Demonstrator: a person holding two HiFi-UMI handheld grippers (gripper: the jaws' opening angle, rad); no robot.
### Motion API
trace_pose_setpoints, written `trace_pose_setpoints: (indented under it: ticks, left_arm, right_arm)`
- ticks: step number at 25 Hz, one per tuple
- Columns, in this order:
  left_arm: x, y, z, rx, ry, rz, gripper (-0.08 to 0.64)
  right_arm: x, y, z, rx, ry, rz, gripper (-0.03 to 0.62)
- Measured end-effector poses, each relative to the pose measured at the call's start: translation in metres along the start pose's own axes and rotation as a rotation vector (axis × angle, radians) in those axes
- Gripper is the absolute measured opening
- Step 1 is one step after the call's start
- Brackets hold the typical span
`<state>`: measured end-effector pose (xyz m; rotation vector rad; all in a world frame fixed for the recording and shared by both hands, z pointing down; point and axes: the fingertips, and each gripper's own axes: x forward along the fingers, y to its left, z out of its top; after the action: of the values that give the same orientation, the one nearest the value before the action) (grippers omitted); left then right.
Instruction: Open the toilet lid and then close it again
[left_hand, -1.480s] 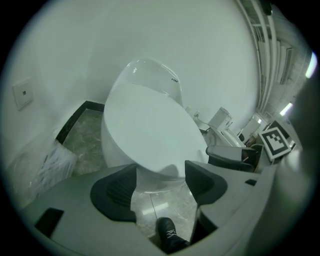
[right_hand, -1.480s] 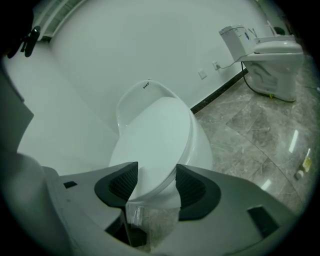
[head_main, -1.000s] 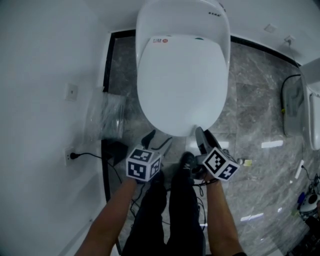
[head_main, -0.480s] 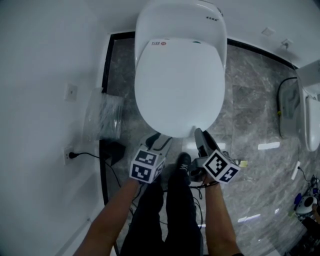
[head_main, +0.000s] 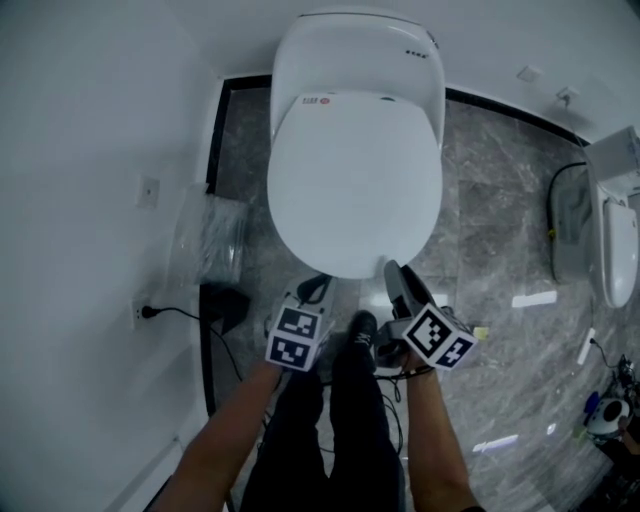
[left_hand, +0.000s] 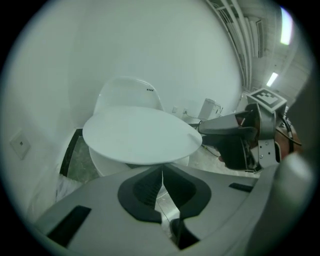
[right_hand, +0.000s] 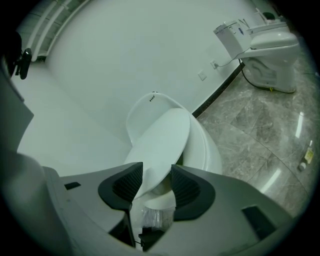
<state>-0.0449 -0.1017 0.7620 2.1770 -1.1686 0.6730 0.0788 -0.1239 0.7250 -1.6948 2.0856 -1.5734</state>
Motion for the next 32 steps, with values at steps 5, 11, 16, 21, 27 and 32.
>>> trace_pose_setpoints:
  ticks: [5,11,16,21,27,32]
  left_arm:
    - [-0.01,-0.004,0.021,0.007,-0.029,0.02,0.009]
    - [-0.024,-0.006,0.05,0.007,-0.048,0.037,0.008]
    - [-0.034,-0.006,0.078,0.0,-0.061,0.056,0.008]
    - [-0.045,-0.004,0.108,-0.001,-0.096,0.076,0.008]
    - [-0.054,-0.002,0.146,-0.004,-0.116,0.112,0.008]
    - [-0.056,0.002,0.171,-0.013,-0.122,0.139,0.008]
  right_arm:
    - [-0.008,0.014,0.012,-0.009,-0.001,0.024,0.184]
    - [-0.015,0.032,0.03,-0.066,0.011,0.042,0.184]
    - [-0.023,0.048,0.039,-0.147,0.042,0.063,0.163]
    - [-0.033,0.061,0.051,-0.216,0.047,0.07,0.094]
    - [-0.04,0.079,0.079,-0.282,0.045,0.096,0.018]
    - [-0.037,0.095,0.102,-0.337,0.062,0.129,0.011]
